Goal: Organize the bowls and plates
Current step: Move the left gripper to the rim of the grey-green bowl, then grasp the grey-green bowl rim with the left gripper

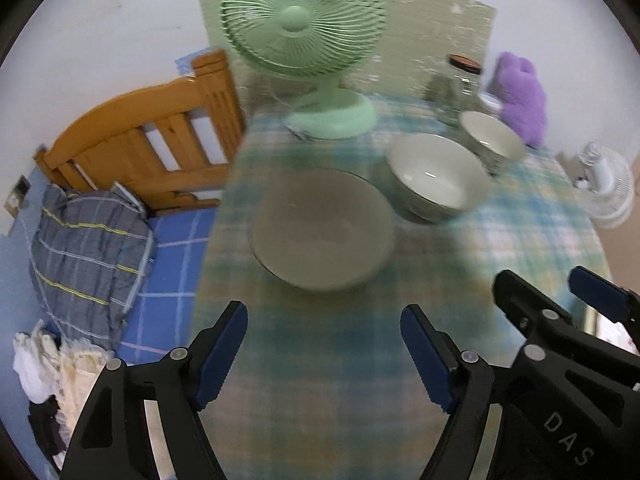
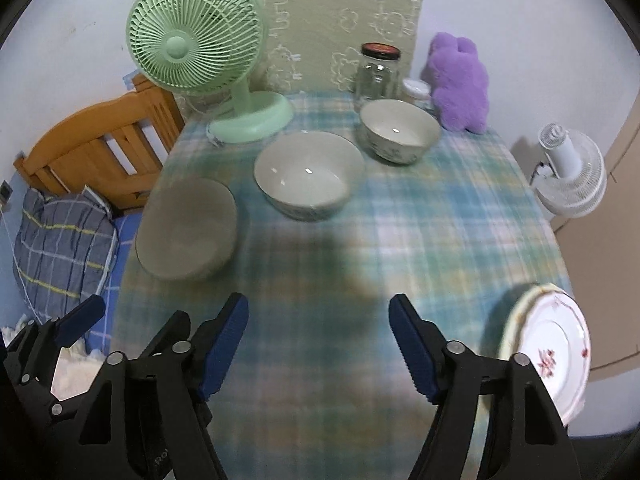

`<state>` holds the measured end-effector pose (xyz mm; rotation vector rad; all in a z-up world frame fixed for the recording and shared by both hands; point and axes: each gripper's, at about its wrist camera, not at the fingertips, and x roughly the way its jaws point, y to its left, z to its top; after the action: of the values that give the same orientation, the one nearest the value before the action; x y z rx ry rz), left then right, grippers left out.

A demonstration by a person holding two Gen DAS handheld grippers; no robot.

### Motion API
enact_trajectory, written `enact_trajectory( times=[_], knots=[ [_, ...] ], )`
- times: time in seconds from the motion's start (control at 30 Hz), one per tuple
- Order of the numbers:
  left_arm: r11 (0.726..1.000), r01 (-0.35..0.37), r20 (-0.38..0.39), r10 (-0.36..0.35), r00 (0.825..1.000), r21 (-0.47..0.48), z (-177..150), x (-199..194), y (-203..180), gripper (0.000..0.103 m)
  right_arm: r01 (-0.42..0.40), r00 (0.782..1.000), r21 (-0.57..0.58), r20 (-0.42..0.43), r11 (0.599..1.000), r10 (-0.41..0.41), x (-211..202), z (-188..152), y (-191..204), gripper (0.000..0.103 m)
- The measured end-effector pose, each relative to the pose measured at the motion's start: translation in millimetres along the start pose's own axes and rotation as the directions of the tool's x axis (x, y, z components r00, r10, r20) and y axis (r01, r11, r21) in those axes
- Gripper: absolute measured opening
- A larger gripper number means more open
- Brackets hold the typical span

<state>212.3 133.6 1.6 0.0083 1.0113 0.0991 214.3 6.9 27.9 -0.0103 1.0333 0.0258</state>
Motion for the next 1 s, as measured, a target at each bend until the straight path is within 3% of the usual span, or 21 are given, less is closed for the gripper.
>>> enact_trajectory(
  times=[0.4,0.47,0.63,0.83,1.0],
  knots=[
    [0.999,-0.003,-0.028,0.001,1.0,-0.051,34,64,33,0.073,-0.032,0.999,0.029,-0.005,0.999,0.032,65,43,41,0.059],
    [0.998,-0.005,-0.044,0.003,0.999,-0.059,36,75,35,0.064,-0.029,0.999,0.035,-0.015,0.999,0.03,77,47,45,0.058],
    [0.998,-0.006,-0.065,0.002,0.998,-0.063,40,97,39,0.054,-0.041,0.999,0.032,-0.035,0.999,0.042,101,51,57,0.053],
    [0.997,-0.012,-0.087,0.006,0.996,-0.071,43,112,45,0.037,-0.047,0.997,0.037,-0.063,0.998,0.05,124,55,66,0.029],
    [0.998,0.044,-0.111,-0.05,0.993,-0.055,43,118,43,0.027,-0.046,0.995,0.027,-0.089,0.999,0.048,132,56,72,0.013]
  ],
)
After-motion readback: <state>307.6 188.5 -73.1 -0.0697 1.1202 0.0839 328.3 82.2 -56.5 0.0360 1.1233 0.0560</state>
